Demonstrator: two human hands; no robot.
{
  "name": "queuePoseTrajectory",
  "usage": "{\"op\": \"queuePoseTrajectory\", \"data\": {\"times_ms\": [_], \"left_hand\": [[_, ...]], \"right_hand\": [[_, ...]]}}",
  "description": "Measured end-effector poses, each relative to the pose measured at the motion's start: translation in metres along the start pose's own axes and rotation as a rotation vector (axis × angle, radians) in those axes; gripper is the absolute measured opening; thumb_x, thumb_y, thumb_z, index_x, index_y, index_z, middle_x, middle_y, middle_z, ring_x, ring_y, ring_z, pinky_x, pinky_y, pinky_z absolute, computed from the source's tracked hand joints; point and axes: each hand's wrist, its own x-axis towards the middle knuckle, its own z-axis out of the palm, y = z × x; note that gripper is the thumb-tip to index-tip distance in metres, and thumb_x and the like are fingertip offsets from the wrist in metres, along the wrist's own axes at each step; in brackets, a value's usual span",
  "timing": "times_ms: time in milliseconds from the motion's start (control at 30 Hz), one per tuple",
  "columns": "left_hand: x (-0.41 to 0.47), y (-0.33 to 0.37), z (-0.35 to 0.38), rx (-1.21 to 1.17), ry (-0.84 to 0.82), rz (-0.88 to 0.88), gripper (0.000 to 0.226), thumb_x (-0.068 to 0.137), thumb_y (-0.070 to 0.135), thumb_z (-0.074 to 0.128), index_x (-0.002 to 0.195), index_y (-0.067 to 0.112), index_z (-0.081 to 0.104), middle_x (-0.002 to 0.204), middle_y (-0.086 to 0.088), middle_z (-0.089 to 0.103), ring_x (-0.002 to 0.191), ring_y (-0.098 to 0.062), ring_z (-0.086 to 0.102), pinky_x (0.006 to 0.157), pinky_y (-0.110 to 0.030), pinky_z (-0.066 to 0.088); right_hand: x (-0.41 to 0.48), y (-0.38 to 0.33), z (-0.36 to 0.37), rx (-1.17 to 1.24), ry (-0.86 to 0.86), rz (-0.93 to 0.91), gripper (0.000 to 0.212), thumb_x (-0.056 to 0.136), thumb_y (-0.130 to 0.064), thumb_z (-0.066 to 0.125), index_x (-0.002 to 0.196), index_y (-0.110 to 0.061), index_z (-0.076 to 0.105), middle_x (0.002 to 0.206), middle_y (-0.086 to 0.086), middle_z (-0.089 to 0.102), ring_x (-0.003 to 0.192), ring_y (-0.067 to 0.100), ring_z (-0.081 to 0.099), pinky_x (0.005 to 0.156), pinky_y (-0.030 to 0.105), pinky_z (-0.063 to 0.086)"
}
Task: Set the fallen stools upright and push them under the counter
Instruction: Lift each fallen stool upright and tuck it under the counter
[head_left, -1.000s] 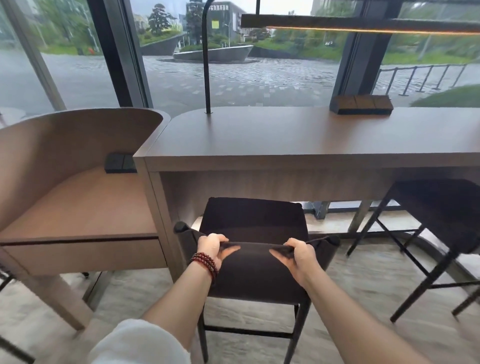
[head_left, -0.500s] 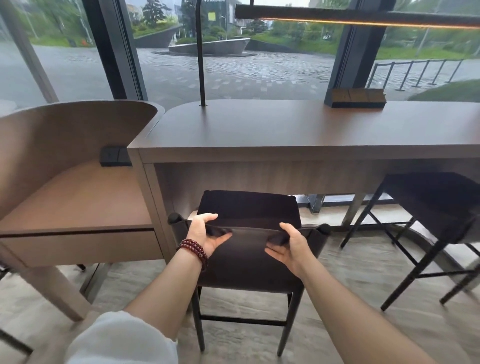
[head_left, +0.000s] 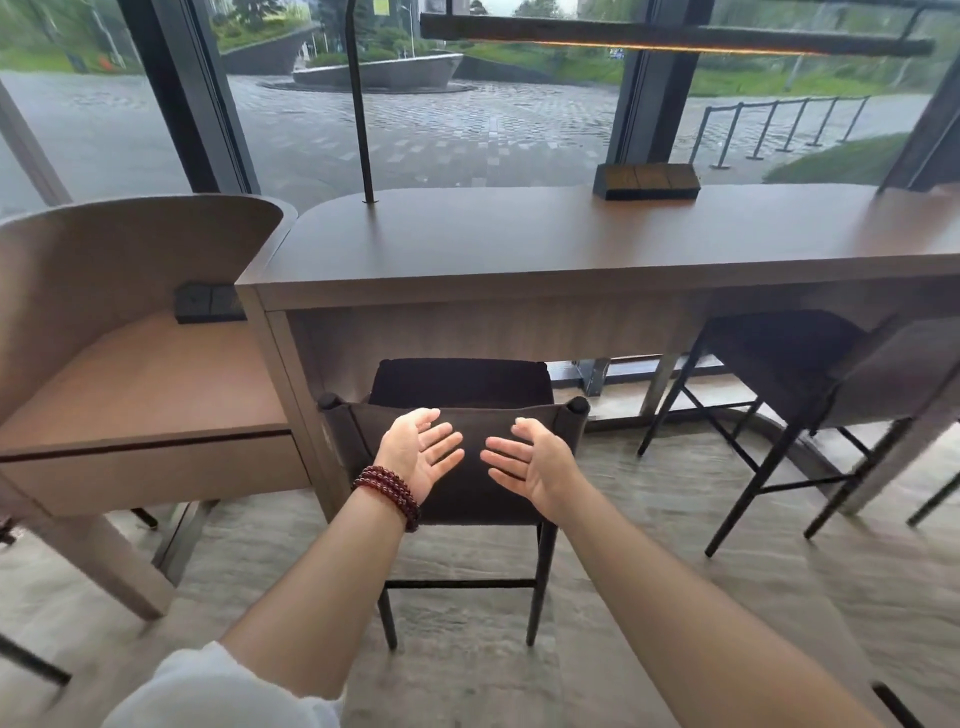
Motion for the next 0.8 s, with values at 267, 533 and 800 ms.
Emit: {"op": "queuePoseTrajectory", "data": {"times_ms": [267, 533, 800], "left_hand": [[-0.086, -0.02, -0.01, 0.05, -0.097, 0.042, 0.028, 0.097, 0.016, 0.042, 0.121, 0.007, 0.05, 0.122, -0.015, 0.058, 0.112, -0.032, 0.058, 0.097, -0.044, 0.046], [-0.169, -0.057, -0.057, 0.112, -0.198, 0.031, 0.014, 0.096, 0.017, 0.044, 0.107, 0.018, 0.053, 0.122, -0.014, 0.061, 0.11, -0.03, 0.06, 0.098, -0.045, 0.046], [-0.258, -0.101, -0.068, 0.167, -0.32, -0.012, 0.026, 0.095, 0.019, 0.045, 0.12, 0.017, 0.051, 0.12, -0.013, 0.063, 0.108, -0.03, 0.062, 0.099, -0.046, 0.046]], "right_hand": [[-0.094, 0.013, -0.012, -0.013, 0.007, -0.126, 0.039, 0.098, -0.034, 0.042, 0.132, -0.018, 0.05, 0.113, 0.011, 0.07, 0.1, 0.025, 0.068, 0.078, 0.033, 0.054], [-0.208, 0.072, -0.017, -0.005, 0.081, -0.228, 0.034, 0.098, -0.034, 0.044, 0.128, -0.023, 0.054, 0.112, 0.01, 0.07, 0.101, 0.025, 0.068, 0.088, 0.036, 0.052], [-0.314, 0.134, -0.036, 0.035, 0.208, -0.302, 0.028, 0.096, -0.035, 0.046, 0.119, -0.026, 0.06, 0.104, 0.007, 0.073, 0.098, 0.024, 0.069, 0.087, 0.036, 0.051]]}}
